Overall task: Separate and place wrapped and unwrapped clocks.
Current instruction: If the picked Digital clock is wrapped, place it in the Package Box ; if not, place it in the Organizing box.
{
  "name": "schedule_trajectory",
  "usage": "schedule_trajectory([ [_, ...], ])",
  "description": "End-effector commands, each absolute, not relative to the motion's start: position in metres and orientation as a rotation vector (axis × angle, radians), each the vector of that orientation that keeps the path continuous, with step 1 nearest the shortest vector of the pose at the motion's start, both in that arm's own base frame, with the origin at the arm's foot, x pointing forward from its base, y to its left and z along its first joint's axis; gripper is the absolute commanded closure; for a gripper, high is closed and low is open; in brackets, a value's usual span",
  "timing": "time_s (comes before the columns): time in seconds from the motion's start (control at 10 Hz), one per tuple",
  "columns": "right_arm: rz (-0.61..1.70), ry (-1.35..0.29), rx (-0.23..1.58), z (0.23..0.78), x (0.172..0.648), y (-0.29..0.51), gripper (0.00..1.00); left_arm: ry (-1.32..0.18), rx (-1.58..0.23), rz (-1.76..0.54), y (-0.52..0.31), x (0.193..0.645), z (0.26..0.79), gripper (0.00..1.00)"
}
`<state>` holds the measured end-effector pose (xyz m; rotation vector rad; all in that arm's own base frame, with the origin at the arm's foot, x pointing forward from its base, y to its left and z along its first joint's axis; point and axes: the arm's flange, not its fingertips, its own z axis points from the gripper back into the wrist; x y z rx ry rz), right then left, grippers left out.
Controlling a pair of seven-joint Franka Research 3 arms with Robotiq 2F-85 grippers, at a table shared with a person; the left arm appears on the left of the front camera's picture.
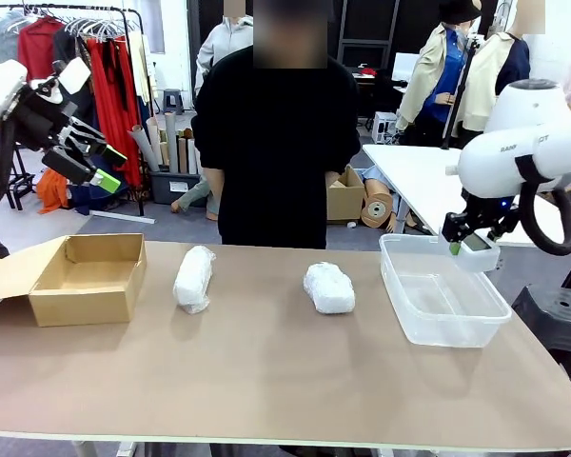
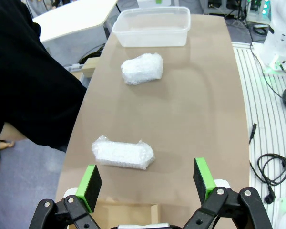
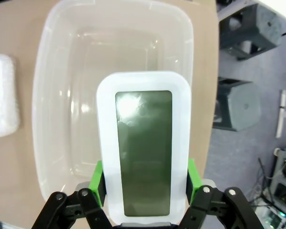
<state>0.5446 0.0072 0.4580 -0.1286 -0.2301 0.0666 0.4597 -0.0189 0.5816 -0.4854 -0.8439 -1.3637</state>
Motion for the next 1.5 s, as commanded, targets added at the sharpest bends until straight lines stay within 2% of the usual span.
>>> schedule_trajectory([
  [0.0,0.025,-0.259,-0.113,0.441,0.561,0.011,1.0,-0.848,-0.494,-1.365,-0.018,0.46,0.582,0.0],
  [0.9,-0.058,-0.216,-0.026,0.369,0.564,0.034,1.0,-0.848,-0.494,-1.365,-0.018,0.46,0.582,0.0],
  [1.4,-0.102,-0.2,-0.004,0.341,0.547,0.04,1.0,-0.848,-0.494,-1.365,-0.018,0.46,0.582,0.0],
])
